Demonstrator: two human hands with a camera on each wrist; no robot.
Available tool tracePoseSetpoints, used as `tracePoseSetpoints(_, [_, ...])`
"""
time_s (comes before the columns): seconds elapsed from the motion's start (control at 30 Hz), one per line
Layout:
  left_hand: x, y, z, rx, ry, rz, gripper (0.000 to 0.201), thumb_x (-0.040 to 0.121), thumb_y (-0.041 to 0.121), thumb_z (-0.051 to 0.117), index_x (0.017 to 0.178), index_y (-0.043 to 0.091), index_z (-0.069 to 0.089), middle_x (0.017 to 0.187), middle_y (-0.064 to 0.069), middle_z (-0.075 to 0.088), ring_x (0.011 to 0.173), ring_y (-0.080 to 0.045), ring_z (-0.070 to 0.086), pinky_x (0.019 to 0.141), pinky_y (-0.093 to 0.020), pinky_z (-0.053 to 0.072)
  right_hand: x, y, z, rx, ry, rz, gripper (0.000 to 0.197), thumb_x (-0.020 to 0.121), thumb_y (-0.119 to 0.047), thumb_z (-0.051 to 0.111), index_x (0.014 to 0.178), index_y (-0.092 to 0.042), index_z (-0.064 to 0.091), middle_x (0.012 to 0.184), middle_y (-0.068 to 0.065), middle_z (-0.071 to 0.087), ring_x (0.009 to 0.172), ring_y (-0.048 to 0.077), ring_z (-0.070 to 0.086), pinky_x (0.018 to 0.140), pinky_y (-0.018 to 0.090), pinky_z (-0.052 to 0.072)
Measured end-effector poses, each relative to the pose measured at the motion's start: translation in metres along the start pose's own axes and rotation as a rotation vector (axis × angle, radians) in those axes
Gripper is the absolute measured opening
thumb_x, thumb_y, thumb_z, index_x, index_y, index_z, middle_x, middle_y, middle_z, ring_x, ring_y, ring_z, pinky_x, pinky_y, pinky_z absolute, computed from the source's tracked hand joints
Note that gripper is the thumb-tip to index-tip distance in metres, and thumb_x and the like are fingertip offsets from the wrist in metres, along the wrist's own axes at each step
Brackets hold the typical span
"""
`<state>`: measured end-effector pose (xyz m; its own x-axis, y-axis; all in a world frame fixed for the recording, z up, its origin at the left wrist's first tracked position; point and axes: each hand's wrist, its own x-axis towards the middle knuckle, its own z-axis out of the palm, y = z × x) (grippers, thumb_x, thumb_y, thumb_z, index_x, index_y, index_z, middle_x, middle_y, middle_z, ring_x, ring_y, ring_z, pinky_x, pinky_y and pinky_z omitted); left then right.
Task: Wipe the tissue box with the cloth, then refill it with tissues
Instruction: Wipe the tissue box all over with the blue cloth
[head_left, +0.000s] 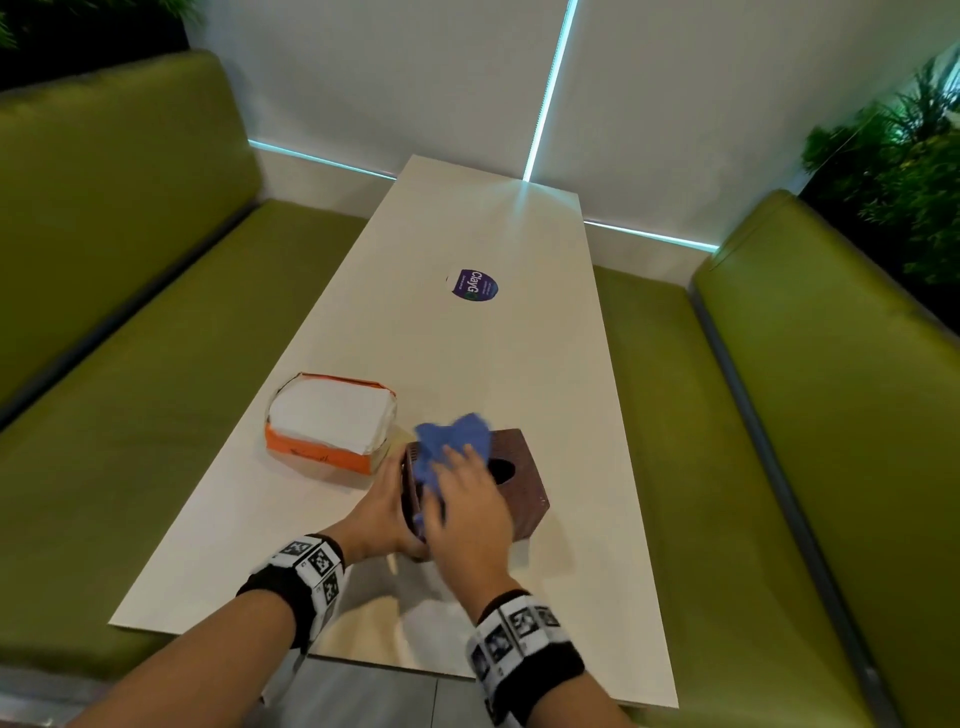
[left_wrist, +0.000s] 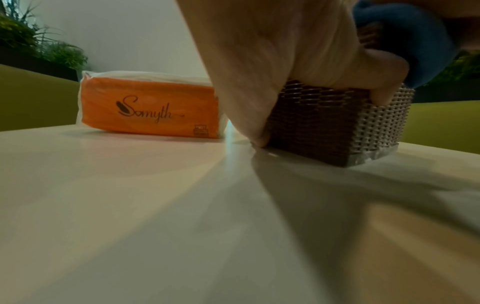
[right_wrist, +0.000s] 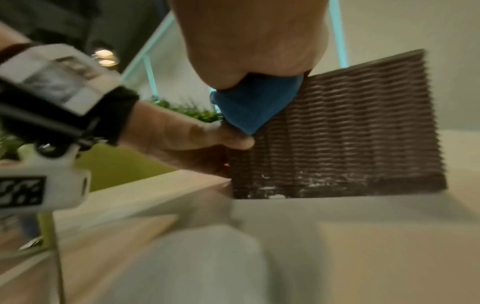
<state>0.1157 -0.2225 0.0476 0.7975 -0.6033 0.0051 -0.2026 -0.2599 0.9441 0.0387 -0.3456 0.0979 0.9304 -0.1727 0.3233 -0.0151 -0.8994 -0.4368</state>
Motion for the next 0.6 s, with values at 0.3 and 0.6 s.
tracePoseSetpoints(0.3, [0.001,-0.01,0.002,-0.001,-0.02,-0.041,0.131,0.041,0.03,0.095,0.143,0.033,0.012,0.141,0.004,0.031,0.134,-0.012,0.036,0.116,-0.036,0.031,0.011,0.06,-0.026,0.005,0.07,0.252,0.039,0.1,-0.025,0.043,0.137,-0.016,0.05,0.147,0.001,0.046,0.142,0.019,0.033,0.117,0.031,0.029])
tracePoseSetpoints(0.6, [0.001,-0.009,-0.001,0.031,-0.022,-0.047,0.127,0.043,0.04,0.091,0.142,0.031,0.014,0.144,-0.007,0.034,0.135,-0.019,0.039,0.114,-0.04,0.035,-0.004,0.019,-0.009,-0.018,-0.019,-0.21,0.037,0.091,-0.028,0.046,0.119,-0.015,0.065,0.132,0.005,0.061,0.132,0.023,0.047,0.107,0.036,0.043])
